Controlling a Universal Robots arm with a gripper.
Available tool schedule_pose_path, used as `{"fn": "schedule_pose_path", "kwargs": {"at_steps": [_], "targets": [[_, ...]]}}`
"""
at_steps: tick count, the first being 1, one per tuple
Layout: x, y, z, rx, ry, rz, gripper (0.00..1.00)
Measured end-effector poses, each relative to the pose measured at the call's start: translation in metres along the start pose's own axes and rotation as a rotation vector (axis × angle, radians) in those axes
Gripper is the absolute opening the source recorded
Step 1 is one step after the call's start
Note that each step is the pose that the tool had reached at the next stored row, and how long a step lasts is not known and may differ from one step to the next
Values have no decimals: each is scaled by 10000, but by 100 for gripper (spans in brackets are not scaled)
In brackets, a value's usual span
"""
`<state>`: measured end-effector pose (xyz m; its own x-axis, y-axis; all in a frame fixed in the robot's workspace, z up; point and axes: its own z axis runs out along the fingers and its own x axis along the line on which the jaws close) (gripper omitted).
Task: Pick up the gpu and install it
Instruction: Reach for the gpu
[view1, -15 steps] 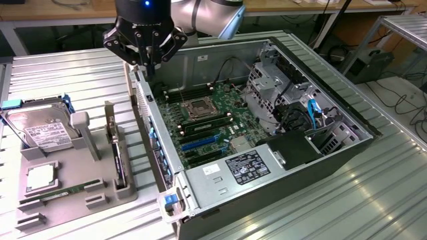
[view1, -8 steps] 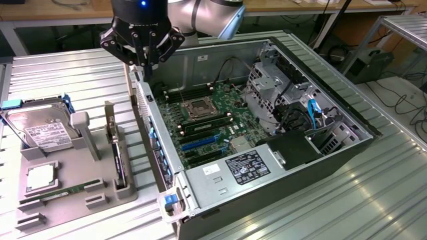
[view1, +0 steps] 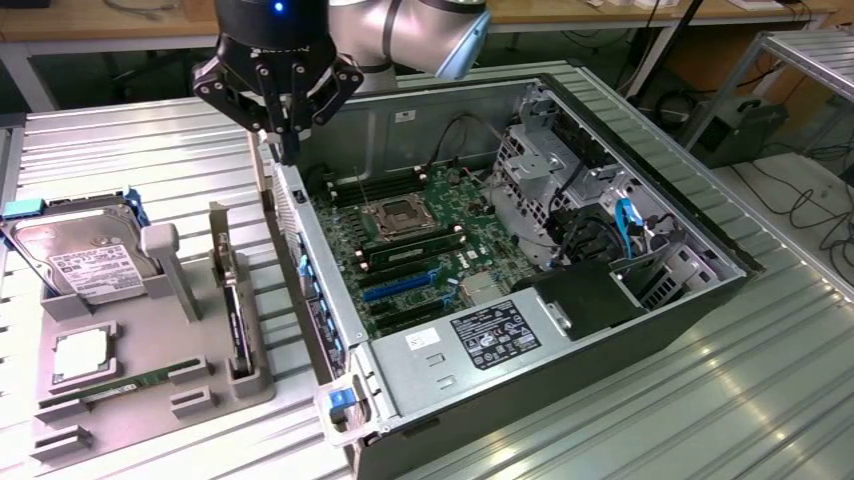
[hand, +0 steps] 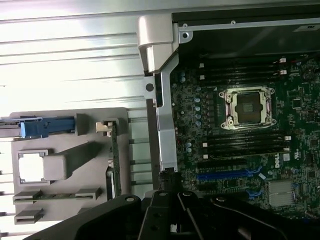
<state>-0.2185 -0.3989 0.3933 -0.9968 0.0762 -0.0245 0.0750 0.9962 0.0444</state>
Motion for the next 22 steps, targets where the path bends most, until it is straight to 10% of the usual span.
{"fn": "schedule_pose_path", "kwargs": {"at_steps": [22], "targets": [[147,-11,-4,0,0,0,11]]}}
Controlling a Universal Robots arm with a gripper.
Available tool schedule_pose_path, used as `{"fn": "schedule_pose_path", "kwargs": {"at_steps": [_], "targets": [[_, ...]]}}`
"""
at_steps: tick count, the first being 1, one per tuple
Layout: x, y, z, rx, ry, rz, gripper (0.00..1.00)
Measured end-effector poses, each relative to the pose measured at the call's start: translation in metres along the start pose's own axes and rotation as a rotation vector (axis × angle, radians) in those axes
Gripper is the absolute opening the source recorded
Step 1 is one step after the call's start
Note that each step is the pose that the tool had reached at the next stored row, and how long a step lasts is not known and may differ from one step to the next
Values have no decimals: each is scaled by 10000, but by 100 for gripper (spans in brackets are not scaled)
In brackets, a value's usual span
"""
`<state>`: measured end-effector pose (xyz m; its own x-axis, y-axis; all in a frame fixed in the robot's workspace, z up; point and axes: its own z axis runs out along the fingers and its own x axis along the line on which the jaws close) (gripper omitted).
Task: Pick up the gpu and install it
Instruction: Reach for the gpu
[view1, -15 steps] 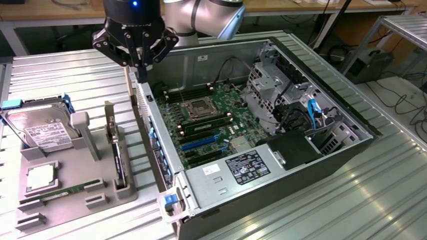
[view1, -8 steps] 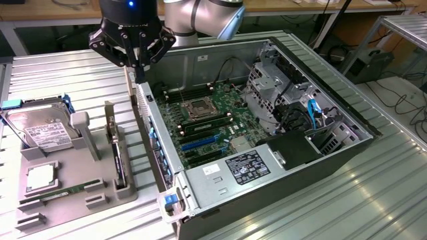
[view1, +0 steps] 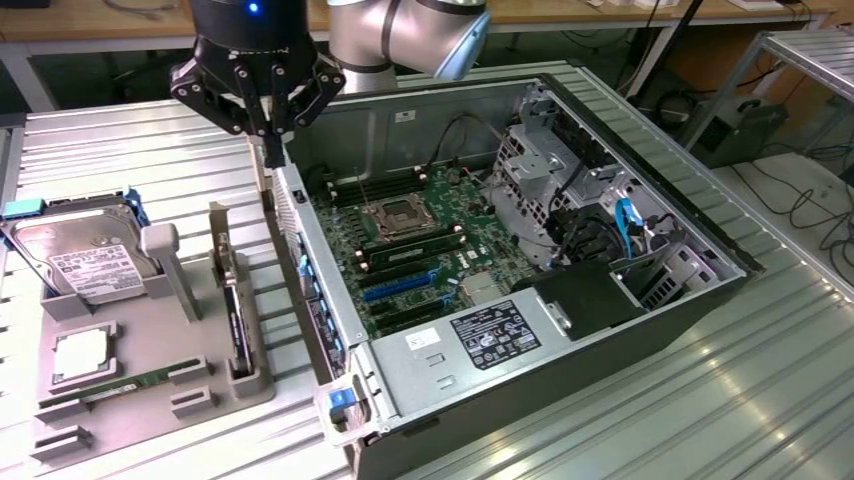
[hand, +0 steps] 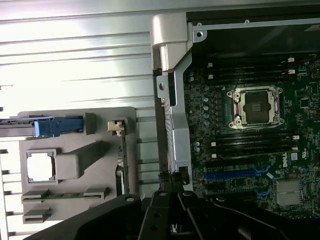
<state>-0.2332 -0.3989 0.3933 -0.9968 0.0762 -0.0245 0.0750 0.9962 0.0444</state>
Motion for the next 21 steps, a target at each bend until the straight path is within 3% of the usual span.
{"fn": "schedule_pose_path", "kwargs": {"at_steps": [21], "targets": [[186,-14,-5,0,0,1,11]]}}
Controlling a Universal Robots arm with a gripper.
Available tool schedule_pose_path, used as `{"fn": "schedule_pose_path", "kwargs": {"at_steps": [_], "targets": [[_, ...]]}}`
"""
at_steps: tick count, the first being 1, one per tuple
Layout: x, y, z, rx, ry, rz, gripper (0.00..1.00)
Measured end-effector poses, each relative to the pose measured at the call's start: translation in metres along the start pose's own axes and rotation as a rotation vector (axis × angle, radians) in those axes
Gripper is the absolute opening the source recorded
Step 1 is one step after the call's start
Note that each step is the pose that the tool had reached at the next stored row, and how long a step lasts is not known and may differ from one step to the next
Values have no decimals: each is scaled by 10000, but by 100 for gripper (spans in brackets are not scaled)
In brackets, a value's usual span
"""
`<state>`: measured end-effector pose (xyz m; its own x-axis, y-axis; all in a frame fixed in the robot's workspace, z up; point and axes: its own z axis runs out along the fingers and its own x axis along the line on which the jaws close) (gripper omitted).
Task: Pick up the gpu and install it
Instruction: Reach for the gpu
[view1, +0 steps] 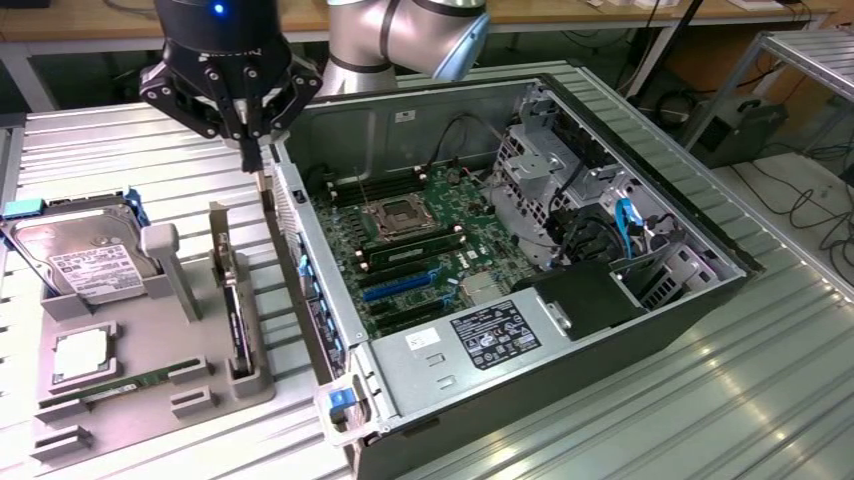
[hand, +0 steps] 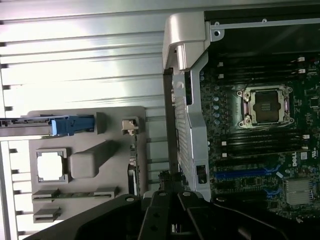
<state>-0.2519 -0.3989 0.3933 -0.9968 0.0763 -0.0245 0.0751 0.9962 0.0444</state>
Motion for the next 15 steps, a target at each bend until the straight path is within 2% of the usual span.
{"fn": "schedule_pose_path", "kwargs": {"at_steps": [15], "targets": [[91,-7,-3,0,0,0,11]]}}
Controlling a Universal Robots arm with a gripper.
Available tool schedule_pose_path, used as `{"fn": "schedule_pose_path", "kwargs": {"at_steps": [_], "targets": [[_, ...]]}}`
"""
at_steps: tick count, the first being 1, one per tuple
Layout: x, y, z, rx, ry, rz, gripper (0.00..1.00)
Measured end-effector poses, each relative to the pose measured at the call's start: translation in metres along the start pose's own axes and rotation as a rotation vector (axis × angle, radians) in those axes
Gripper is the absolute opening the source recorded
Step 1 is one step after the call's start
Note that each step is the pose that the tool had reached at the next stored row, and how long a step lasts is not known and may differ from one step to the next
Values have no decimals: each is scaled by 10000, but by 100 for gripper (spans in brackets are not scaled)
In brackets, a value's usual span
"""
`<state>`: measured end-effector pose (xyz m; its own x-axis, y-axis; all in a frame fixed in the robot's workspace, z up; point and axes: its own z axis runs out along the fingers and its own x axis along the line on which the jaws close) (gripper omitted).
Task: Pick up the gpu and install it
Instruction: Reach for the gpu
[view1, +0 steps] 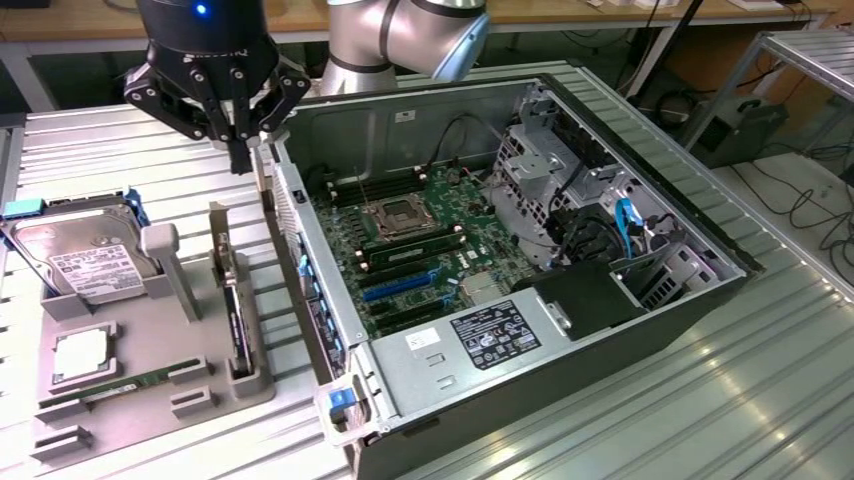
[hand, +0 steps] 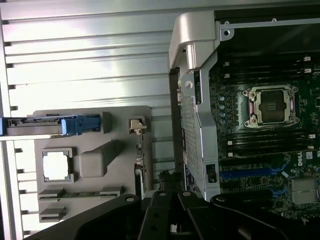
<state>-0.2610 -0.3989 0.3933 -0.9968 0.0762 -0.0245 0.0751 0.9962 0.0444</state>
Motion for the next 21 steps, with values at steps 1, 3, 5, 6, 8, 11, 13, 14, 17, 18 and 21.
{"fn": "schedule_pose_path", "kwargs": {"at_steps": [1,3,5,6,8,11,13,14,17,18,21], "targets": [[0,0,0,1,1,0,11],[0,0,0,1,1,0,11],[1,-3,0,0,0,1,11],[2,-6,-1,0,1,0,11],[2,-16,-1,0,1,0,11],[7,-34,-1,0,0,1,11],[10,-47,-1,0,0,0,11],[12,-53,-1,0,0,0,11],[19,-77,-2,0,0,0,11],[21,-81,-2,0,1,0,11],[25,-94,-3,1,0,0,11]]}}
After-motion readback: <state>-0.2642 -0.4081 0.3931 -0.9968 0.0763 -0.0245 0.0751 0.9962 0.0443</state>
